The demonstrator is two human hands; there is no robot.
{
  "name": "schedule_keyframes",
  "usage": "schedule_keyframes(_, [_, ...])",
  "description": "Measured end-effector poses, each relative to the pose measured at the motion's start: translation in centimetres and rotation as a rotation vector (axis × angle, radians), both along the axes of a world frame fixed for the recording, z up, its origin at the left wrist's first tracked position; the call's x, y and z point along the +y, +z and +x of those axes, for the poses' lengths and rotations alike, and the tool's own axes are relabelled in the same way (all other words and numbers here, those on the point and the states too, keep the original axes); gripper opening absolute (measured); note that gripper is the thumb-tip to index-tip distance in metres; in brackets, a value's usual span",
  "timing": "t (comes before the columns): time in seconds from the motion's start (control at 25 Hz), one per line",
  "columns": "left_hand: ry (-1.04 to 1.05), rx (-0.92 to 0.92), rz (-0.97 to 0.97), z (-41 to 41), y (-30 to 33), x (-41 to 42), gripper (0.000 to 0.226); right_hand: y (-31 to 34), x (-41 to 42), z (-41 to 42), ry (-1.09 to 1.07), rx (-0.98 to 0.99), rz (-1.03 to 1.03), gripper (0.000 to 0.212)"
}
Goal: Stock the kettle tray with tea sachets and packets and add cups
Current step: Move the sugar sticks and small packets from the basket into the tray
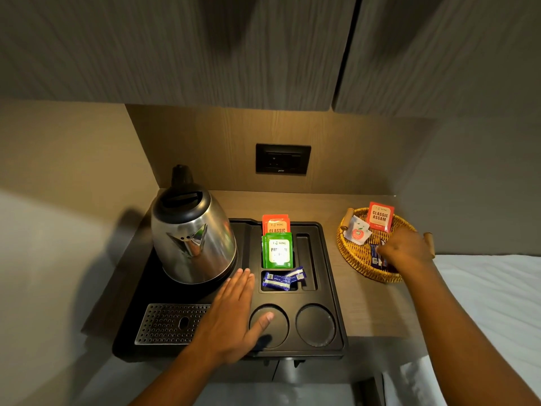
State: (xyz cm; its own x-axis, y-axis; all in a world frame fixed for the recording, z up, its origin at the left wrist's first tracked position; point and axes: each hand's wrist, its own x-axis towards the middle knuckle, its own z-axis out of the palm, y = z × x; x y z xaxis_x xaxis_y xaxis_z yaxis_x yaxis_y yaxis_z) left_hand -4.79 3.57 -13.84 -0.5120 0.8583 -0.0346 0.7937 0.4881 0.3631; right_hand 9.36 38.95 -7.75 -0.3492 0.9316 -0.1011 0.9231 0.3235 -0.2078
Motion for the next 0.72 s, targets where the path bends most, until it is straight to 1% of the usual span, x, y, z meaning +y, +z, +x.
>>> schedule_keyframes(0.12, [0.000, -0.005, 0.001, 0.0, 0.1, 0.0, 0.091, -0.7, 0.7, 0.1, -0.008, -0.133, -0.048, 0.034])
schedule_keyframes(0.16, [-0.001, -0.005, 0.001, 0.1, 0.1, -0.1, 0.091, -0.8, 0.8, 0.0, -0.019, -0.151, -0.070, 0.032])
schedule_keyframes(0.28, [0.002, -0.014, -0.006, 0.1, 0.2, -0.1, 0.090, -0.9, 1.3, -0.5, -0.053, -0.135, -0.044, 0.017])
schedule_keyframes(0.36, [0.003, -0.013, -0.005, 0.1, 0.3, -0.1, 0.091, -1.2, 1.6, -0.7, -0.048, -0.135, -0.019, 0.013])
schedule_keyframes(0.48, [0.003, -0.016, -0.008, 0.2, 0.3, 0.0, 0.091, -1.2, 1.7, -0.9, -0.041, -0.072, -0.077, 0.011])
schedule_keyframes(0.52, [0.004, -0.018, -0.010, 0.2, 0.4, 0.0, 0.091, -1.3, 1.8, -0.8, -0.045, -0.052, -0.087, 0.011])
schedule_keyframes(0.64, [0.004, -0.014, -0.011, 0.2, 0.5, -0.1, 0.092, -1.2, 2.2, -0.3, -0.065, -0.007, -0.038, 0.028])
schedule_keyframes(0.72, [0.005, -0.011, -0.010, 0.2, 0.4, -0.1, 0.092, -0.6, 2.2, 0.0, -0.076, 0.042, -0.005, 0.025])
